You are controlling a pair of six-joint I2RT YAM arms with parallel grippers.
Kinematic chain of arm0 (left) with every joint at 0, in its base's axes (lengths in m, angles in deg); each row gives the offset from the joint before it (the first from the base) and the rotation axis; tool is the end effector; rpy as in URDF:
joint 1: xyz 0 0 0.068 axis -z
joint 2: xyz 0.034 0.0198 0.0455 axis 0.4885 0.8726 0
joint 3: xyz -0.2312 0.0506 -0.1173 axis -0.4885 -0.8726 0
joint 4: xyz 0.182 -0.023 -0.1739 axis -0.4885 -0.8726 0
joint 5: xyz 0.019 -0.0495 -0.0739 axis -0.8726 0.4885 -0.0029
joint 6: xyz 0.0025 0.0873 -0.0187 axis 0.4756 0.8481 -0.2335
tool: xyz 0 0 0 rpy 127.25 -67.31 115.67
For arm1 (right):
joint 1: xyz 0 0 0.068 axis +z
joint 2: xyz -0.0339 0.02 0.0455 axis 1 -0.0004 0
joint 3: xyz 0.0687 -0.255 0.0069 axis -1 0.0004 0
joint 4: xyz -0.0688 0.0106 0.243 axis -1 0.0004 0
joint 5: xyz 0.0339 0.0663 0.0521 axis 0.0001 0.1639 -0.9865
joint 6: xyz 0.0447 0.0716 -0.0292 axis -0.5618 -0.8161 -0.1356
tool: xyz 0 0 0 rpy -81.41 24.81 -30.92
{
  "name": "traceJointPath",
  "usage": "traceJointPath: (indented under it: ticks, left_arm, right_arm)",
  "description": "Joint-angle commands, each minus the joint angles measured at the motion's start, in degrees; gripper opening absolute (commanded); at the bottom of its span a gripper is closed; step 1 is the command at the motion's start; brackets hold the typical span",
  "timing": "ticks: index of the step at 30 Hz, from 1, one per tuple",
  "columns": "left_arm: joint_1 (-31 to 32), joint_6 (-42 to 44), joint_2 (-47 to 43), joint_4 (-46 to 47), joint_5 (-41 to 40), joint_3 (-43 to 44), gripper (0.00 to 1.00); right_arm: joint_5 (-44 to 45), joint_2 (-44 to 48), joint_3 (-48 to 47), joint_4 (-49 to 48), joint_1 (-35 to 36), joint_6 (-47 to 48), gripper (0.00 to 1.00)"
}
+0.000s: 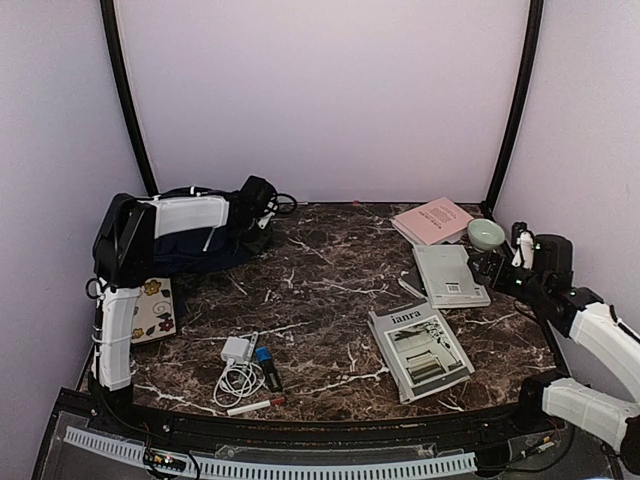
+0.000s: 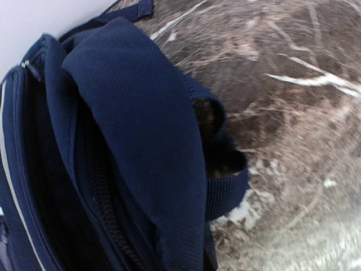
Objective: Pack the student bag
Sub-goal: Pick up the student bag from the corner of the board, then place the student bag at the center of the board, then pick up the student bag from the center of the board.
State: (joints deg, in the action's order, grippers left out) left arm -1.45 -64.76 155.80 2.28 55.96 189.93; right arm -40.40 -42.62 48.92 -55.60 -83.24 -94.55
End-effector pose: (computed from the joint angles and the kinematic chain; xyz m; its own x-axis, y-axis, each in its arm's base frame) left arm 0.4601 -0.2109 0.1455 -0.6745 0.4845 -0.5571 0.3365 0.8734 0.3522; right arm 0.2141 0.0341 0.2058 -0.4918 0.3534 -0.7957 -0.0121 0.9110 0.4122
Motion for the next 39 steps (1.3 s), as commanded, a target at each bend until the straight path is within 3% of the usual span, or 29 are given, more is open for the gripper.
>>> traceJointPath:
  ticks: [1,4,11,17,18,20,21,22,26,28,32,39]
  left_arm:
    - [11.41,16.46,-16.31,11.62,1.37,-8.23,0.0]
    - [20.47,26.39,-22.8,16.04,-3.38,-15.59,0.0]
    - [29.94,23.58,-33.41,3.6,19.32,-22.87,0.0]
    - [33.44,24.89,-40.53,-2.3,30.75,-33.71,0.02]
    - [33.69,25.05,-40.94,-4.53,33.08,-33.92,0.15]
    - [33.88,25.07,-41.16,-9.59,38.21,-32.87,0.62]
    - [33.91,25.14,-40.96,-11.86,39.98,-31.65,0.77]
    - [33.98,25.04,-40.66,-13.83,41.26,-30.17,0.83]
    - [33.95,24.59,-39.98,-14.52,46.59,-24.53,0.89]
    - [34.0,22.59,-39.34,-8.36,46.39,-23.47,0.94]
    - [33.99,15.16,-31.71,3.06,33.18,-19.4,0.99]
    - [33.19,10.63,-10.72,-4.03,24.41,3.07,0.96]
  right_arm:
    - [-3.06,0.12,-4.34,0.24,-0.24,0.63,1.0]
    - [-6.39,0.62,-6.37,0.47,-0.24,0.03,1.0]
    - [-18.52,0.15,-7.24,-3.06,-0.14,-2.6,1.0]
    - [-16.14,-2.45,-8.6,1.15,3.34,-2.64,0.98]
    - [-15.48,-2.81,-8.32,1.54,4.24,-2.96,0.96]
    - [-13.96,-4.23,-8.12,3.21,6.0,-3.41,0.92]
    - [-13.02,-5.12,-8.15,4.46,6.83,-3.72,0.9]
    - [-11.52,-6.09,-8.44,5.81,7.62,-4.2,0.87]
    - [-8.43,-11.45,-10.22,11.89,10.4,-6.09,0.71]
    - [-7.43,-14.5,-11.25,13.98,12.54,-6.61,0.6]
    - [-7.09,-16.89,-11.44,12.98,16.22,-8.3,0.46]
    - [-8.91,-20.72,-12.32,3.4,17.95,-10.83,0.39]
